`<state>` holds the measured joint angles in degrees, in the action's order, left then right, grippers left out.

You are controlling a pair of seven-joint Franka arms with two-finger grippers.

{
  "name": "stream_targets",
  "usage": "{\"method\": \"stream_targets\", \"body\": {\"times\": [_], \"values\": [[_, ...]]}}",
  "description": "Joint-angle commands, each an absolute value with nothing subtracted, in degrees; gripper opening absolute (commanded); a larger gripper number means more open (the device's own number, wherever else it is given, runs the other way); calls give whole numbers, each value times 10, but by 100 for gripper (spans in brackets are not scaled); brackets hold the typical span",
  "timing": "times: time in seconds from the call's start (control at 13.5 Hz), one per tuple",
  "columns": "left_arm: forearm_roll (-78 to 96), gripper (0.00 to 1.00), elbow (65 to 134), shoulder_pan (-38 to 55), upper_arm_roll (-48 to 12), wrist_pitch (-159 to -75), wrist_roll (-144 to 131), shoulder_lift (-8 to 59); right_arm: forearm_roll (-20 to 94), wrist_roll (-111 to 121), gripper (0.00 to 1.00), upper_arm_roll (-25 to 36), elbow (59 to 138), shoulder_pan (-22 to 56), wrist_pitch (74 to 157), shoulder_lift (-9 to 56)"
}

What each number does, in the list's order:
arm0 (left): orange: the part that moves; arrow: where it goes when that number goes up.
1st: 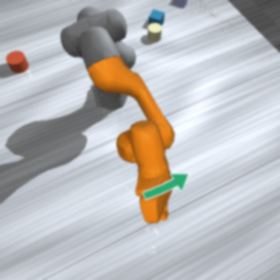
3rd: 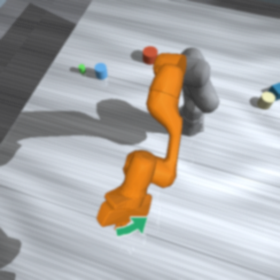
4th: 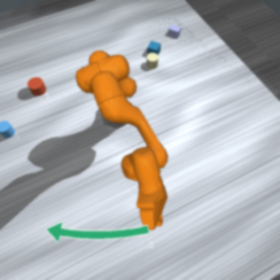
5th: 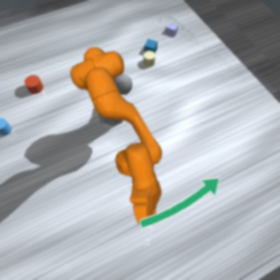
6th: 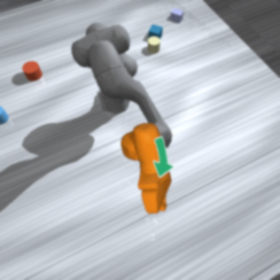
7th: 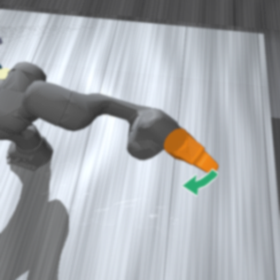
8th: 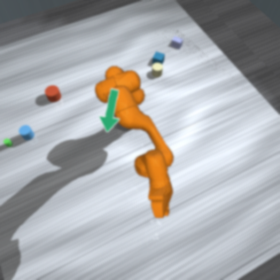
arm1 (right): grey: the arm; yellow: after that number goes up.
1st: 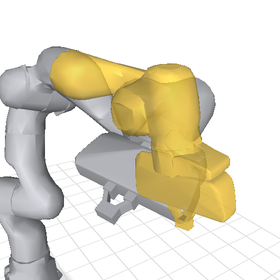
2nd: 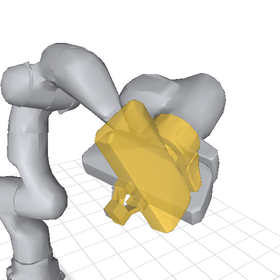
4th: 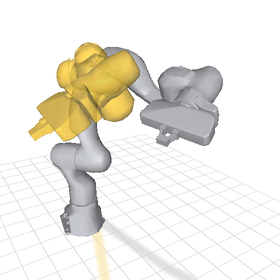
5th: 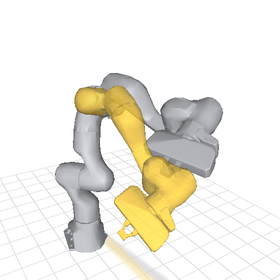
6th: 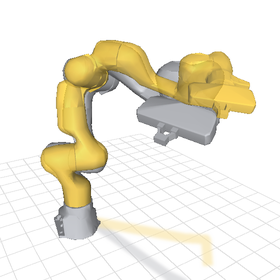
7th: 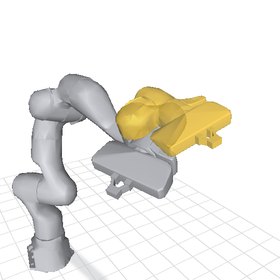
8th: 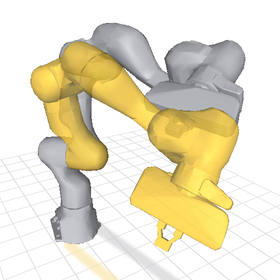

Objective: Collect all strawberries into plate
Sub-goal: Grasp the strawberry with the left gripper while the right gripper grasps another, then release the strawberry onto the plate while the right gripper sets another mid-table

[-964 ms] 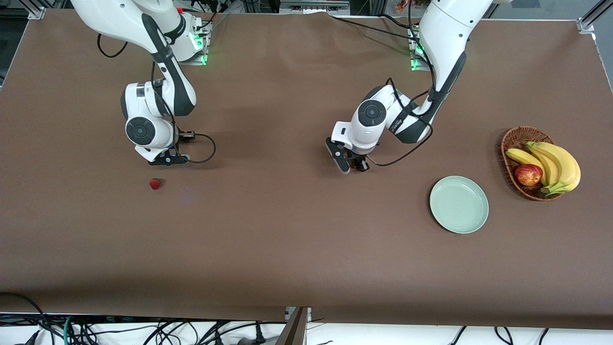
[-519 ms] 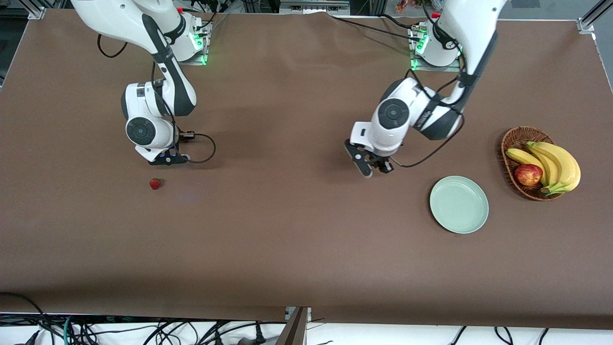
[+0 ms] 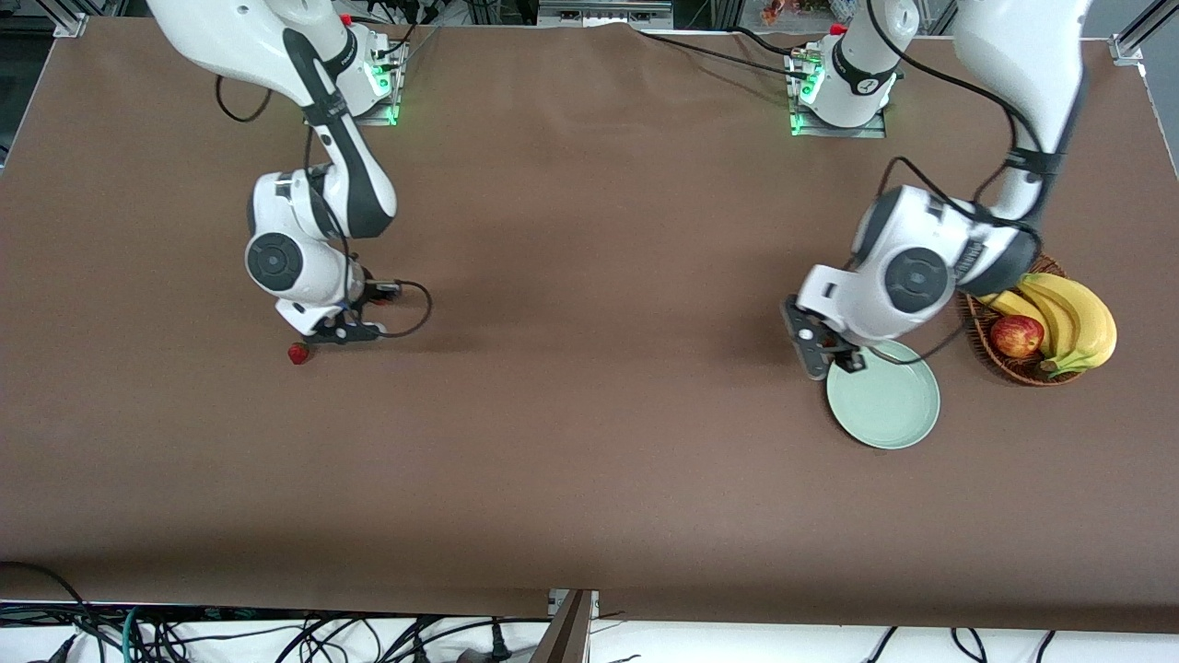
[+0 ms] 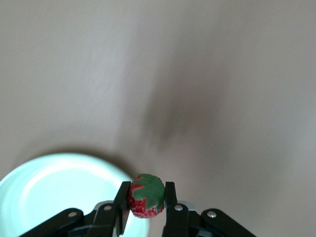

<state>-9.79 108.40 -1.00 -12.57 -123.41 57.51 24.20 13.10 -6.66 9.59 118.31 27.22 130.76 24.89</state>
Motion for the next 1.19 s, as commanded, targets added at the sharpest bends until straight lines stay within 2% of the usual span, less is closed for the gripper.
{"method": "stream_targets", "body": {"times": [0.0, 0.3, 0.52, 0.74, 0.89, 0.96, 1.04, 1.11], "values": [[-114, 0, 1044, -59, -134, -1228, 663, 281, 169, -146, 18, 52, 1066, 281, 1302, 323], [-111, 0, 1030, -116, -134, -1281, 771, 327, 170, -335, 18, 28, 939, 349, 1304, 391], [-109, 2, 1029, -127, -134, -1288, 786, 342, 167, -478, 18, 28, 823, 422, 1326, 467], [-109, 13, 1029, -134, -134, -1289, 786, 355, 165, -568, 18, 28, 767, 476, 1413, 521], [-109, 14, 1029, -134, -134, -1288, 786, 356, 166, -572, 18, 28, 756, 503, 1472, 540], [-109, 27, 1028, -134, -134, -1288, 786, 355, 166, -574, 18, 28, 748, 517, 1491, 553], [-108, 54, 1027, -133, -134, -1288, 785, 354, 167, -585, 18, 28, 737, 527, 1505, 565], [-108, 100, 1021, -133, -134, -1287, 786, 355, 166, -605, 18, 28, 726, 538, 1517, 576]]}}
